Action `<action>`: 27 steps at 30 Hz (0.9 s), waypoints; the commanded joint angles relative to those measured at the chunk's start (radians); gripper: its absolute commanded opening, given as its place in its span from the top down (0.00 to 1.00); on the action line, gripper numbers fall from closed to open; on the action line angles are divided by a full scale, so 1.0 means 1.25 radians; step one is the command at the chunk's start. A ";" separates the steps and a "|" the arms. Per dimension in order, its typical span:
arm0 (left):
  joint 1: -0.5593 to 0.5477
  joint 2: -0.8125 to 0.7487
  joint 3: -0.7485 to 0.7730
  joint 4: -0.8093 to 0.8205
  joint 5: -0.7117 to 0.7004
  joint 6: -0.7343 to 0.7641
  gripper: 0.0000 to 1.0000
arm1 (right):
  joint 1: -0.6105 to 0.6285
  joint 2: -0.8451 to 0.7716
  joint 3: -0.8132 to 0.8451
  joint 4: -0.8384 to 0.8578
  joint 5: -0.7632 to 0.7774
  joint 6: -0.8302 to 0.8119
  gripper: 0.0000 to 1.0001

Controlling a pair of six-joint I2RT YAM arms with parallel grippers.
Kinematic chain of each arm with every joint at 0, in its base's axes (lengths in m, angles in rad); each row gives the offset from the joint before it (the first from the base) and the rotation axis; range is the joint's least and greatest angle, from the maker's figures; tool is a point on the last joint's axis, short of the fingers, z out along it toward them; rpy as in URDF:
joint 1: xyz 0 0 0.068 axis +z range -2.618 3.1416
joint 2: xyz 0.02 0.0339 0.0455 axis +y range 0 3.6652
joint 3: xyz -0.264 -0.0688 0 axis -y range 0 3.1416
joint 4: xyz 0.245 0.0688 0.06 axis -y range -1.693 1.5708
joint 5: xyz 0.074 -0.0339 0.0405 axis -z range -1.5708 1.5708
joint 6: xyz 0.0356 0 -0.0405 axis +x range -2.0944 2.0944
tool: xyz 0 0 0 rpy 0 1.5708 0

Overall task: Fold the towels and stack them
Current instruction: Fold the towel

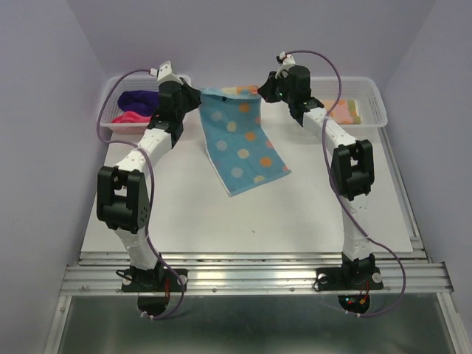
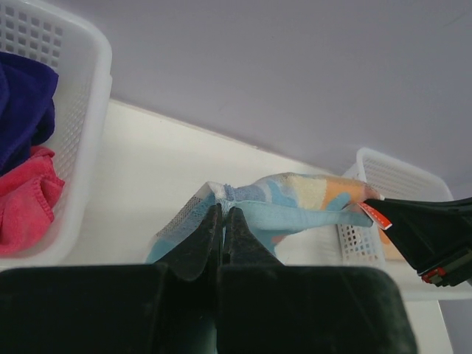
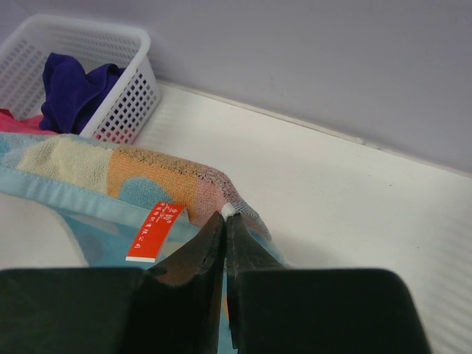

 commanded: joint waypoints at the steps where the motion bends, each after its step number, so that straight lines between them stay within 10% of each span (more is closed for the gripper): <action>1: -0.001 -0.006 -0.005 0.016 0.003 0.015 1.00 | -0.005 -0.005 0.014 0.000 0.016 -0.001 0.93; 27: -0.116 -0.277 -0.541 0.104 0.072 -0.125 1.00 | -0.005 -0.206 -0.262 -0.391 0.002 0.004 0.94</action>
